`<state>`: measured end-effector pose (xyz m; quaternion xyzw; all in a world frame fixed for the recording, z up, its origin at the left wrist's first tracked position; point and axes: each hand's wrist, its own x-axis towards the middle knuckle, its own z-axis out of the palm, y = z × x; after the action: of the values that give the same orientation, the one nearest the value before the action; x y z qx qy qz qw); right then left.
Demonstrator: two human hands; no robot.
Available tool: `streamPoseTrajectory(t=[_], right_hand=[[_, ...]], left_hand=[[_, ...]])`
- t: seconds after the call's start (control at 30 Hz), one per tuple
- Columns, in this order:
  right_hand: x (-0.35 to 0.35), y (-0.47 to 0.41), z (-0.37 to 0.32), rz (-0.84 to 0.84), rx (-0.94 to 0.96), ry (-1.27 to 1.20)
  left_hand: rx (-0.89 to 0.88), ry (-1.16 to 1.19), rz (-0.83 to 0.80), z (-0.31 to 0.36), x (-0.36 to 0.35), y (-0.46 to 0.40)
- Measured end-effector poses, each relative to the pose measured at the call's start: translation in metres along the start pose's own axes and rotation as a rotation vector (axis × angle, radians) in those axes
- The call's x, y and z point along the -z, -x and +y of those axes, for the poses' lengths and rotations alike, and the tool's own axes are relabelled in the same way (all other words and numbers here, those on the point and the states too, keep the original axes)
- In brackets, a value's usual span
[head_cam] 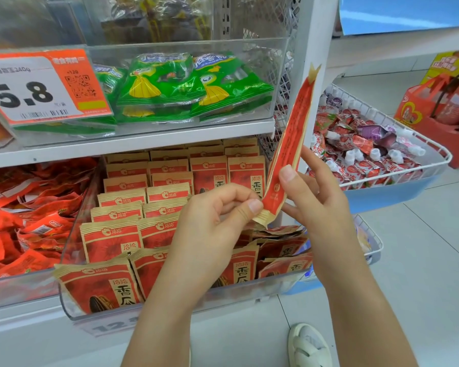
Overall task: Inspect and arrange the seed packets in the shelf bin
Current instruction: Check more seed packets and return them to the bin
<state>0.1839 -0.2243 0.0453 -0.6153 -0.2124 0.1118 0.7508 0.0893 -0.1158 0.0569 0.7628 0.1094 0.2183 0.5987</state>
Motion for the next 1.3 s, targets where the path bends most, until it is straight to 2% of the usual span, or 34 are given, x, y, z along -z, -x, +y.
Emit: streamPoseTrajectory(t=[0.1, 0.17, 0.27, 0.37, 0.5, 0.67, 0.73, 0.77, 0.83, 0.9, 0.97, 1.1, 1.2, 1.3], right_hand=[[-0.002, -0.001, 0.002, 0.001, -0.021, -0.009], [-0.004, -0.001, 0.005, 0.014, -0.037, -0.014], [-0.006, -0.001, 0.007, 0.075, -0.045, -0.021], [-0.006, -0.003, 0.003, 0.148, -0.059, -0.079], [-0.001, -0.003, -0.005, 0.193, -0.061, -0.182], [0.004, -0.003, -0.009, 0.239, -0.011, -0.162], [0.005, -0.004, -0.011, 0.262, 0.028, -0.128], [0.004, -0.003, -0.011, 0.259, 0.049, -0.105], [-0.001, -0.002, -0.011, 0.212, 0.070, -0.079], [-0.007, 0.000, -0.009, 0.130, 0.073, -0.099], [-0.007, -0.001, -0.008, 0.068, 0.085, -0.113], [0.012, -0.011, -0.014, -0.065, 0.026, -0.150], [0.029, -0.020, -0.016, -0.215, 0.022, -0.002], [0.033, -0.027, -0.019, -0.241, 0.117, 0.131]], left_hand=[[-0.027, -0.061, 0.040, -0.001, 0.000, 0.001], [-0.093, -0.197, 0.056, -0.003, -0.002, 0.002], [-0.211, -0.394, 0.046, -0.004, -0.007, 0.003], [-0.247, -0.482, 0.031, -0.007, -0.008, 0.001], [-0.238, -0.479, -0.017, -0.008, -0.007, -0.001], [-0.236, -0.359, 0.056, -0.007, -0.008, 0.002], [-0.205, -0.256, 0.021, -0.001, -0.011, 0.006], [-0.204, -0.275, -0.008, 0.002, -0.014, 0.007], [-0.252, -0.432, 0.008, 0.001, -0.022, 0.006], [-0.308, -0.503, 0.114, -0.004, -0.025, 0.003], [-0.297, -0.396, 0.191, -0.008, -0.022, 0.000], [-0.217, -0.134, 0.163, -0.007, -0.010, -0.006], [-0.212, -0.047, 0.106, -0.004, -0.004, -0.010], [-0.220, -0.028, 0.069, 0.003, -0.002, -0.017]])
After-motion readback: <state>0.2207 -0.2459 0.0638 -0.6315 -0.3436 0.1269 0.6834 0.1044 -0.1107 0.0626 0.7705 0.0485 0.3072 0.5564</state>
